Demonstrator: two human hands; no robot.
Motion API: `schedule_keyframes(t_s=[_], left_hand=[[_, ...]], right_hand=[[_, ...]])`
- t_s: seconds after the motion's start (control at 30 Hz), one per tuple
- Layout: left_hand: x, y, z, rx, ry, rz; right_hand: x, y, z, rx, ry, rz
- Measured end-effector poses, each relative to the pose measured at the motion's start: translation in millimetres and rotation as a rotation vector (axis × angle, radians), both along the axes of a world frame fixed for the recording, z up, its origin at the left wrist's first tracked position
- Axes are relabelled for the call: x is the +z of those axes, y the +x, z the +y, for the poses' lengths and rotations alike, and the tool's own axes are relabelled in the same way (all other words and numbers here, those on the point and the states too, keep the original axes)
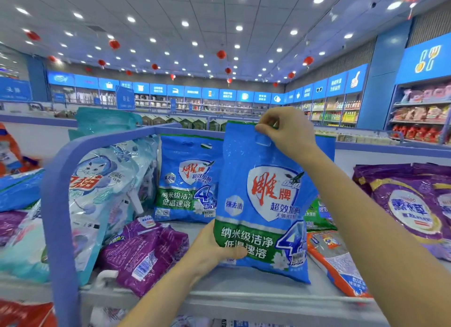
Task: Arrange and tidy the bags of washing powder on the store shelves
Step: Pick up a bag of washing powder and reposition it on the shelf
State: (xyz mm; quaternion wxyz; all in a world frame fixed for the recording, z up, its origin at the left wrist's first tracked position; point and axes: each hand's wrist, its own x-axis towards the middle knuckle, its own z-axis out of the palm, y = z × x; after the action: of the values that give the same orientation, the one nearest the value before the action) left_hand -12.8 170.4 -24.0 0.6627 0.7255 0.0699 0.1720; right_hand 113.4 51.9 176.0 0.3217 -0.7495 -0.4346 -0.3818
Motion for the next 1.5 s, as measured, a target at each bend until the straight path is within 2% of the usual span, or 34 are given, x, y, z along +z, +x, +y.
schedule_keyframes(t_s=[0.17, 0.2, 0.27, 0.33, 0.4, 0.47, 0.53, 0.6, 0.67, 0.8, 0.87, 0.93, 1.07, 1.13, 1.2, 1.33, 1.5], left_hand=[[-4, 0, 1, 0.028, -0.042, 0.036], [-5, 0, 2, 0.042, -0.062, 0.038], [-5, 1, 4, 0.07, -0.099, 0.039], [-5, 2, 4, 0.095, -0.129, 0.029], [-4, 1, 3, 0.107, -0.138, 0.018], [-3, 0, 2, 0.117, -0.137, 0.008], [-2, -2, 1, 0.114, -0.128, -0.002], [-1, -4, 0, 0.1, -0.112, -0.017], [3, -7, -2, 0.088, -0.082, -0.046], [20, -12, -13, 0.079, -0.052, -0.109], [28, -14, -13, 0.115, -0.092, -0.137], [34, -17, -8, 0.146, -0.117, -0.161], [49, -18, 15, 0.229, -0.117, -0.203], [56, -15, 33, 0.272, -0.089, -0.207], [62, -12, 53, 0.286, -0.058, -0.187], [70, -2, 93, 0.252, 0.022, -0.09], [64, 10, 125, 0.313, -0.055, -0.016]], right_hand=[[-16, 4, 5, -0.093, -0.125, -0.252], [-19, 6, 2, -0.074, -0.116, -0.285], [-23, 9, -14, -0.016, 0.041, -0.303], [-33, 9, -36, 0.058, 0.312, -0.199], [-53, 11, -56, 0.085, 0.487, 0.123], [-77, 15, -62, 0.149, 0.374, 0.558], [-96, 22, -59, 0.224, 0.294, 0.808], [-96, 27, -59, 0.231, 0.395, 0.863], [-84, 33, -60, 0.276, 0.412, 0.871], [-56, 31, -54, 0.322, 0.409, 0.745], [-52, 30, -49, 0.351, 0.443, 0.757], [-60, 28, -44, 0.428, 0.434, 0.94], [-102, 18, -24, 0.57, 0.204, 1.352], [-119, 6, -7, 0.697, 0.239, 1.461], [-130, 6, 13, 0.733, 0.306, 1.435], [-131, 6, 48, 0.64, 0.41, 1.364], [-140, 10, 85, 0.534, 0.398, 1.298]])
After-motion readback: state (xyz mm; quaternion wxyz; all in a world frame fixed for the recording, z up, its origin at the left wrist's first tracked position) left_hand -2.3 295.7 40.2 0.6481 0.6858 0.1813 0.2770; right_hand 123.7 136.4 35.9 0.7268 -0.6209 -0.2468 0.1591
